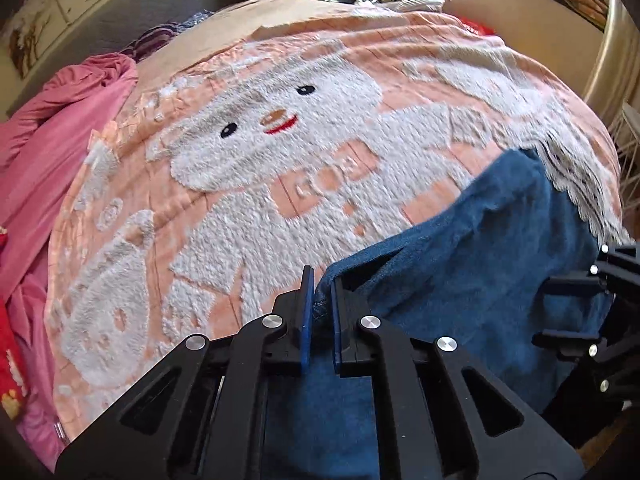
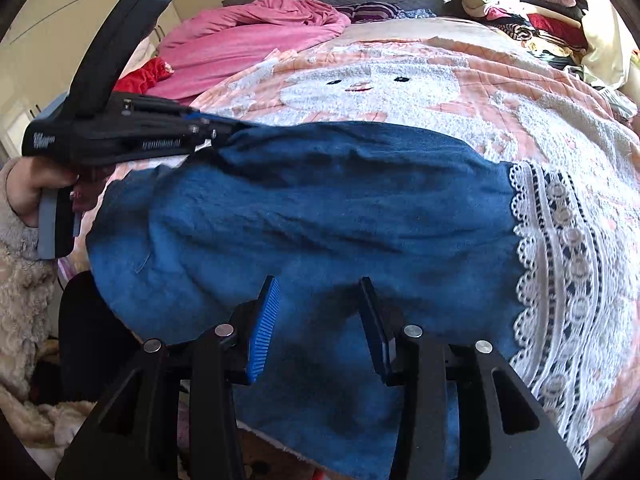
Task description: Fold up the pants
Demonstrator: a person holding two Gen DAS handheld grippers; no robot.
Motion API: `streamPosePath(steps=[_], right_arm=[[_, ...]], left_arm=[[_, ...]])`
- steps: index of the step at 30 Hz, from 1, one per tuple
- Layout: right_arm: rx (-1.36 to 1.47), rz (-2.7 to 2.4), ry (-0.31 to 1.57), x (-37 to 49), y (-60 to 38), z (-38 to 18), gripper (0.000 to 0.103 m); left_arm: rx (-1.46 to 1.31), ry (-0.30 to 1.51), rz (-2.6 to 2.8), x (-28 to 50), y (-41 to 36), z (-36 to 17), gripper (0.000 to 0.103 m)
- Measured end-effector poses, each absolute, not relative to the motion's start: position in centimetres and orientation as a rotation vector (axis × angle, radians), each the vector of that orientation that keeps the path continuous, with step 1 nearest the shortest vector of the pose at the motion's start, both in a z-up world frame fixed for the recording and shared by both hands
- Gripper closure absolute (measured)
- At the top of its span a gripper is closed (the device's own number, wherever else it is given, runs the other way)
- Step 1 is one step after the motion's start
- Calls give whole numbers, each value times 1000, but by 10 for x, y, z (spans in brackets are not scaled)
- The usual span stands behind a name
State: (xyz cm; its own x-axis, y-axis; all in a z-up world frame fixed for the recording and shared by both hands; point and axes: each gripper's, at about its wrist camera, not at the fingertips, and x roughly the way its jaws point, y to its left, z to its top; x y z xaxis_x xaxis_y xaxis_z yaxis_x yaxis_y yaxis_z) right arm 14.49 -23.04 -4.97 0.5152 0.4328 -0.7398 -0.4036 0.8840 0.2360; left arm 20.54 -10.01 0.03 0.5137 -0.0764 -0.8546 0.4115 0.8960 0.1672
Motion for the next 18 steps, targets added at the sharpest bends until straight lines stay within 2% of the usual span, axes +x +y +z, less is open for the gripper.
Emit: streamPosePath(steps=[5,8,13,16,18], right_arm=[[61,455,899,169,-233,-58,63],[83,449,910,173,-238,-63,64],[212,438,771,149,-291,-22,60],[212,328,729,154,-336,-6,59],[207,295,782,172,-358,-10,57]], left_arm=[[374,973,-236,242,-106,-10,103],[307,1035,-238,259,-97,-27,103],[174,1002,-259,242,-68,-12,103],[104,969,-305,221,-53,1,99],[67,977,-353,212,-50,1,92]])
